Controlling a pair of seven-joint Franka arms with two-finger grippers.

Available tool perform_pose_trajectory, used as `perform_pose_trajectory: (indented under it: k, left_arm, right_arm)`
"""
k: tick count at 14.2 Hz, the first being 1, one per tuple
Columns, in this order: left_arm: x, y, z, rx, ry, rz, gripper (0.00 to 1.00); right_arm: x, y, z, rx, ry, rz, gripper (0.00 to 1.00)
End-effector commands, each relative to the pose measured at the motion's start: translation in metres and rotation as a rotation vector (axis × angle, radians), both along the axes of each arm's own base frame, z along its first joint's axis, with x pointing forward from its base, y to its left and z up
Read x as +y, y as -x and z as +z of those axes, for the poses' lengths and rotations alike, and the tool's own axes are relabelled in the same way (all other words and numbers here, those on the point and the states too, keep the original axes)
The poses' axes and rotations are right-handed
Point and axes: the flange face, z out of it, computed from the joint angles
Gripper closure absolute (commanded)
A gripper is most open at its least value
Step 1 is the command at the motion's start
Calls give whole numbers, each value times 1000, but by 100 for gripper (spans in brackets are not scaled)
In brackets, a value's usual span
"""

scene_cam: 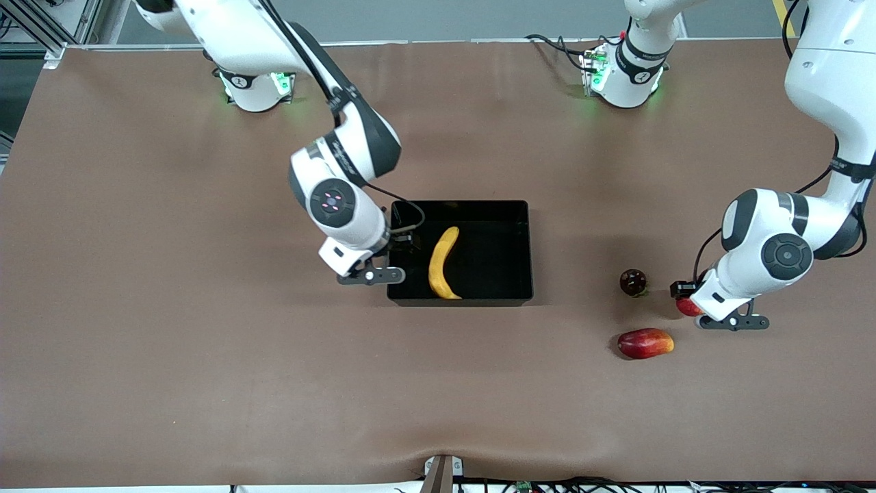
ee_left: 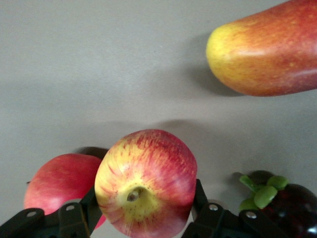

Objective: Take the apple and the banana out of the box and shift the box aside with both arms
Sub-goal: 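Carry the apple toward the plum while the right gripper reaches the tray, then set the apple beside the other apple while the right gripper grips the tray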

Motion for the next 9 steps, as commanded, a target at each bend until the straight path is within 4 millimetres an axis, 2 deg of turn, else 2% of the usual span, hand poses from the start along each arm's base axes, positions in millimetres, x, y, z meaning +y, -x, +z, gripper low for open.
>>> perform_pose_trajectory:
  k: [1, 3, 4, 5, 6, 7, 9]
  left_arm:
    - [-13, 0, 7, -18, -13, -3, 100]
    - [-22, 1, -2, -5, -6, -14, 100]
    - [-21, 2, -11, 8, -1, -12, 100]
    - [-22, 2, -15, 15, 2, -15, 100]
    - [-22, 3, -17, 17, 1, -16, 100]
    - [-21, 4, -20, 22, 2, -15, 100]
    - [-22, 4, -25, 29, 6, -18, 100]
  right_arm:
    - [-9, -4, -2, -3, 25, -3, 0]
    - [-7, -5, -21, -12, 25, -11, 0]
    - [-3, -2, -29, -21, 22, -7, 8]
    - [3, 3, -35, -25, 23, 3, 47]
    - [3, 4, -37, -21, 23, 2, 78]
    - [-1, 2, -36, -16, 26, -5, 100]
    - [-3, 1, -35, -11, 23, -17, 100]
